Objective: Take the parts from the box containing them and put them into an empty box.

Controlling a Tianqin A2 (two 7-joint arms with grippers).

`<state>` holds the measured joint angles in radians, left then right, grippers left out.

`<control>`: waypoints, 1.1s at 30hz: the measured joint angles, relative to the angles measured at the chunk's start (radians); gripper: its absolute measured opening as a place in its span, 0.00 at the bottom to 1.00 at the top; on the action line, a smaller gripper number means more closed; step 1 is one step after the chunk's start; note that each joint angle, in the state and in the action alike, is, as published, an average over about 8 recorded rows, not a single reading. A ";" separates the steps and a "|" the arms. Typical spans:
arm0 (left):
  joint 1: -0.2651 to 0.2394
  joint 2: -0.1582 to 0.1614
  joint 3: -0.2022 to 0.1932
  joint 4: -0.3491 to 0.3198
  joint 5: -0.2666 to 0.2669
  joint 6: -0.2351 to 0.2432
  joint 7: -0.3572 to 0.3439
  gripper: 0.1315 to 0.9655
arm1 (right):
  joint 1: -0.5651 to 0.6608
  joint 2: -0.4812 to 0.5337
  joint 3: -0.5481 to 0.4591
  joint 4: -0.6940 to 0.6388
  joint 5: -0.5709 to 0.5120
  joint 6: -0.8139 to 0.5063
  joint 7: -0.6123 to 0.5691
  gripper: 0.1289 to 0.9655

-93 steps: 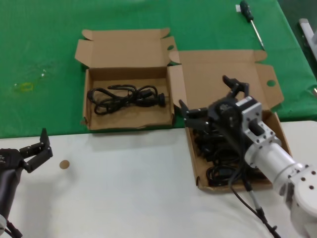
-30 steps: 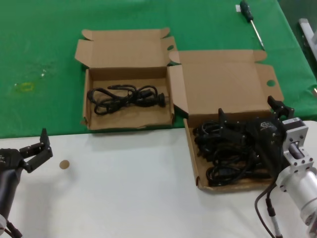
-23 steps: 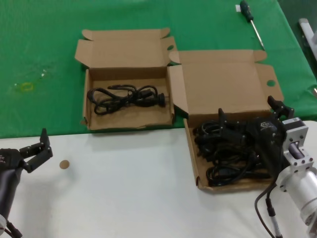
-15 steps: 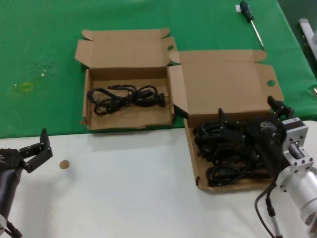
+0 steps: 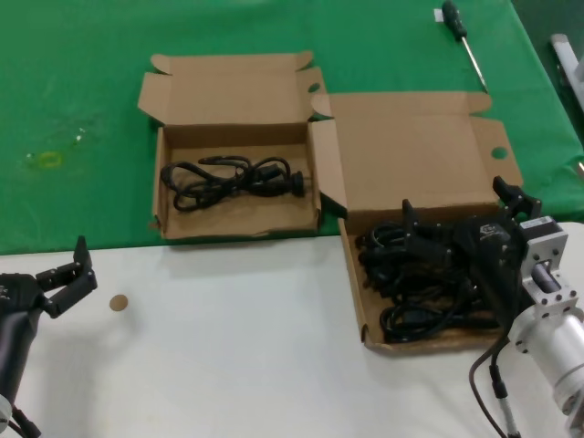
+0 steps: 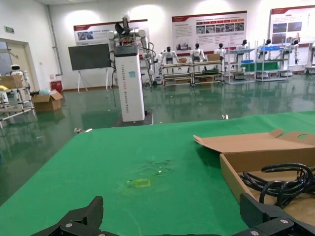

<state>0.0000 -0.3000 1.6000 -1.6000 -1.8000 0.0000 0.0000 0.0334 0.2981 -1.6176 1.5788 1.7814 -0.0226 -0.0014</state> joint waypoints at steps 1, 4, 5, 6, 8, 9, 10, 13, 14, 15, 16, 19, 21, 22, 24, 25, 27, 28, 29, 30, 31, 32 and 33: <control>0.000 0.000 0.000 0.000 0.000 0.000 0.000 1.00 | 0.000 0.000 0.000 0.000 0.000 0.000 0.000 1.00; 0.000 0.000 0.000 0.000 0.000 0.000 0.000 1.00 | 0.000 0.000 0.000 0.000 0.000 0.000 0.000 1.00; 0.000 0.000 0.000 0.000 0.000 0.000 0.000 1.00 | 0.000 0.000 0.000 0.000 0.000 0.000 0.000 1.00; 0.000 0.000 0.000 0.000 0.000 0.000 0.000 1.00 | 0.000 0.000 0.000 0.000 0.000 0.000 0.000 1.00; 0.000 0.000 0.000 0.000 0.000 0.000 0.000 1.00 | 0.000 0.000 0.000 0.000 0.000 0.000 0.000 1.00; 0.000 0.000 0.000 0.000 0.000 0.000 0.000 1.00 | 0.000 0.000 0.000 0.000 0.000 0.000 0.000 1.00; 0.000 0.000 0.000 0.000 0.000 0.000 0.000 1.00 | 0.000 0.000 0.000 0.000 0.000 0.000 0.000 1.00; 0.000 0.000 0.000 0.000 0.000 0.000 0.000 1.00 | 0.000 0.000 0.000 0.000 0.000 0.000 0.000 1.00; 0.000 0.000 0.000 0.000 0.000 0.000 0.000 1.00 | 0.000 0.000 0.000 0.000 0.000 0.000 0.000 1.00; 0.000 0.000 0.000 0.000 0.000 0.000 0.000 1.00 | 0.000 0.000 0.000 0.000 0.000 0.000 0.000 1.00; 0.000 0.000 0.000 0.000 0.000 0.000 0.000 1.00 | 0.000 0.000 0.000 0.000 0.000 0.000 0.000 1.00; 0.000 0.000 0.000 0.000 0.000 0.000 0.000 1.00 | 0.000 0.000 0.000 0.000 0.000 0.000 0.000 1.00; 0.000 0.000 0.000 0.000 0.000 0.000 0.000 1.00 | 0.000 0.000 0.000 0.000 0.000 0.000 0.000 1.00; 0.000 0.000 0.000 0.000 0.000 0.000 0.000 1.00 | 0.000 0.000 0.000 0.000 0.000 0.000 0.000 1.00; 0.000 0.000 0.000 0.000 0.000 0.000 0.000 1.00 | 0.000 0.000 0.000 0.000 0.000 0.000 0.000 1.00; 0.000 0.000 0.000 0.000 0.000 0.000 0.000 1.00 | 0.000 0.000 0.000 0.000 0.000 0.000 0.000 1.00; 0.000 0.000 0.000 0.000 0.000 0.000 0.000 1.00 | 0.000 0.000 0.000 0.000 0.000 0.000 0.000 1.00; 0.000 0.000 0.000 0.000 0.000 0.000 0.000 1.00 | 0.000 0.000 0.000 0.000 0.000 0.000 0.000 1.00; 0.000 0.000 0.000 0.000 0.000 0.000 0.000 1.00 | 0.000 0.000 0.000 0.000 0.000 0.000 0.000 1.00; 0.000 0.000 0.000 0.000 0.000 0.000 0.000 1.00 | 0.000 0.000 0.000 0.000 0.000 0.000 0.000 1.00; 0.000 0.000 0.000 0.000 0.000 0.000 0.000 1.00 | 0.000 0.000 0.000 0.000 0.000 0.000 0.000 1.00; 0.000 0.000 0.000 0.000 0.000 0.000 0.000 1.00 | 0.000 0.000 0.000 0.000 0.000 0.000 0.000 1.00; 0.000 0.000 0.000 0.000 0.000 0.000 0.000 1.00 | 0.000 0.000 0.000 0.000 0.000 0.000 0.000 1.00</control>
<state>0.0000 -0.3000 1.6000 -1.6000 -1.8000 0.0000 0.0000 0.0334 0.2981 -1.6176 1.5788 1.7814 -0.0226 -0.0014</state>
